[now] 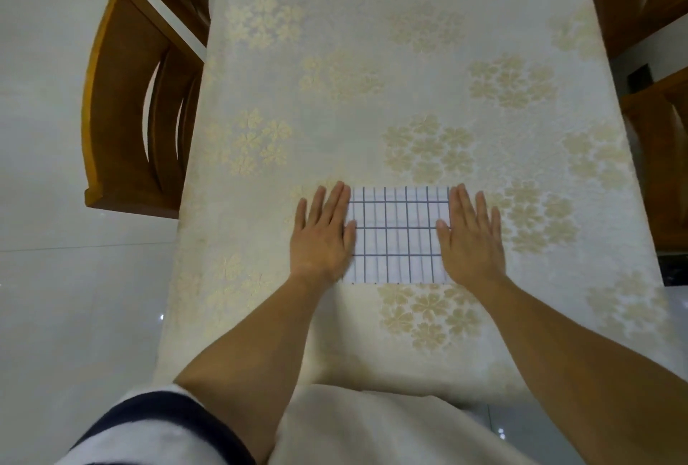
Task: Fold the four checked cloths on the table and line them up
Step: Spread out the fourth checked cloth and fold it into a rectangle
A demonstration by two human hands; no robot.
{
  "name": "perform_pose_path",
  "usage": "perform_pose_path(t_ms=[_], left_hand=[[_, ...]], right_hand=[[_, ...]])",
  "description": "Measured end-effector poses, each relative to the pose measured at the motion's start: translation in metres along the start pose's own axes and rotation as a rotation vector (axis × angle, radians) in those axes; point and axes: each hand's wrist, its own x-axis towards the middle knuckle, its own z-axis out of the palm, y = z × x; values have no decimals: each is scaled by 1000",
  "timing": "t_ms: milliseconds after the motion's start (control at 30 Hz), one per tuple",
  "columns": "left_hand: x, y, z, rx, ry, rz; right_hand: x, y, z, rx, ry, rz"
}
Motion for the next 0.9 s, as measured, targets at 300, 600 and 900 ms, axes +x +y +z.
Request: perform_pose_path(t_ms=[300, 600, 900], left_hand=[[2, 28, -21, -145, 120, 64], [10, 28, -2, 68, -77, 151], [6, -23, -21, 120, -152, 97]], right_hand=[[3, -51, -28, 131, 155, -36], [4, -41, 0, -44, -28, -123], [14, 10, -14, -31, -48, -58]])
